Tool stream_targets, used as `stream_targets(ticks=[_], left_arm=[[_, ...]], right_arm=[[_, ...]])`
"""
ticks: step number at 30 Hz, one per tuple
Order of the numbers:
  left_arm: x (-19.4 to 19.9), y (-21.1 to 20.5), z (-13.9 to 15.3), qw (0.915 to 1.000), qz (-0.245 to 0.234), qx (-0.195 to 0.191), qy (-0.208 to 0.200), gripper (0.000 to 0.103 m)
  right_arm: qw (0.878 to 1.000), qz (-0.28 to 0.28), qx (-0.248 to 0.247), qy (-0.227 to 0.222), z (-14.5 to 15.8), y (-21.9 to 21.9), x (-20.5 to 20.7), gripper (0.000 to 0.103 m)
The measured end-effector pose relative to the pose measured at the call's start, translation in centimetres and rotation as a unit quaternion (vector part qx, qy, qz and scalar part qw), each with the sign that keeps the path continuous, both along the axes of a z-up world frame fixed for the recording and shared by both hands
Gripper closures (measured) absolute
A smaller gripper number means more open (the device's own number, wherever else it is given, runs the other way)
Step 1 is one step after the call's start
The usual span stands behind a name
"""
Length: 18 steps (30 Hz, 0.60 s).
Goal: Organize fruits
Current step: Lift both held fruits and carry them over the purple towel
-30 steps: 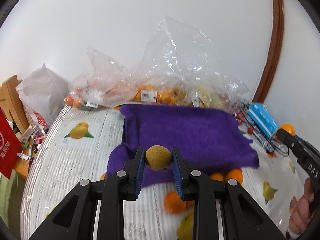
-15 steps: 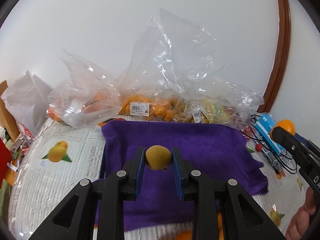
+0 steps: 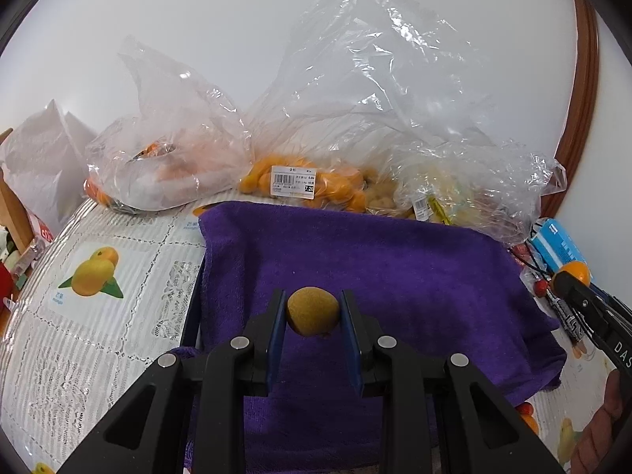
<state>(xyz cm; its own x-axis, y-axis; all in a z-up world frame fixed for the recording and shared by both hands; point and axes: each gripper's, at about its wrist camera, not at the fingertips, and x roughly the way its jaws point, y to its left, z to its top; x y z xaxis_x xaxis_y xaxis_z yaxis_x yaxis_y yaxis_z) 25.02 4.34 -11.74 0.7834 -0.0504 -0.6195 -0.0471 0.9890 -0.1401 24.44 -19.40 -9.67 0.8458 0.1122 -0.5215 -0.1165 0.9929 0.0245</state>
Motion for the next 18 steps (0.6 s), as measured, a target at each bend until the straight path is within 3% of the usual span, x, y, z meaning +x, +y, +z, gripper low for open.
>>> stream_targets(ticks=[6, 18], left_arm=[[-0.1, -0.5, -0.2, 0.9999, -0.002, 0.007, -0.01, 0.078], [0.5, -0.1, -1.1, 0.9999, -0.001, -0.003, 0.012, 0.078]], right_arm=[[1.0, -0.01, 0.005, 0.0, -0.4, -0.8, 0.2, 0.07], [0.999, 0.013, -0.007, 0.037, -2.8, 0.7, 1.4, 0.07]])
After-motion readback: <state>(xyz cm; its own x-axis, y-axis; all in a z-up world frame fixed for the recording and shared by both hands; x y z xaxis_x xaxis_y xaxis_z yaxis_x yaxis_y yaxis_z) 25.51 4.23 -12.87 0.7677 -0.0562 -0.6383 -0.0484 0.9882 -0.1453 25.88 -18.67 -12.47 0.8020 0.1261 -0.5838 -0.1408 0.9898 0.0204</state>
